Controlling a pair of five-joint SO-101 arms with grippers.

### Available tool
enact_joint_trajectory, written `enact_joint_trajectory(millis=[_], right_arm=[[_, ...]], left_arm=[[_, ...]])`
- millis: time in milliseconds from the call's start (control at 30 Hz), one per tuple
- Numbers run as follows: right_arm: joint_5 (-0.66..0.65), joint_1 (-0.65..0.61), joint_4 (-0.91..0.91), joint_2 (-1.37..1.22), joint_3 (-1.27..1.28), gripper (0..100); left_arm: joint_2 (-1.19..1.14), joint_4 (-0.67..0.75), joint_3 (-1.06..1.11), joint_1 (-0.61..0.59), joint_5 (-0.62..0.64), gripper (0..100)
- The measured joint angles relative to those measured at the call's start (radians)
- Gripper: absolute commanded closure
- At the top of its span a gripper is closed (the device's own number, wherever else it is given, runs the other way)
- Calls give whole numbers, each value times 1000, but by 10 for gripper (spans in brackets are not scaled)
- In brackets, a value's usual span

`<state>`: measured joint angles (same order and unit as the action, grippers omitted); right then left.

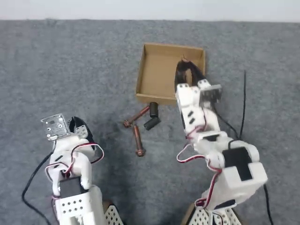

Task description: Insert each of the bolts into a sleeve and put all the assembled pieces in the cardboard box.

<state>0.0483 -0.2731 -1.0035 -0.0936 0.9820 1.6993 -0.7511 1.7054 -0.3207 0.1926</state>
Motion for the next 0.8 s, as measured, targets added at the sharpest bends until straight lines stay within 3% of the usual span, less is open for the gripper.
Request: enact_joint_trajectory(millis=[333, 800], right_arm=[[0, 0, 922, 80, -493, 992], [0, -2, 1903, -474, -1456, 990]], left_arm=[[0, -6, 0, 14, 0, 988], [0, -6, 0, 14, -2, 988]])
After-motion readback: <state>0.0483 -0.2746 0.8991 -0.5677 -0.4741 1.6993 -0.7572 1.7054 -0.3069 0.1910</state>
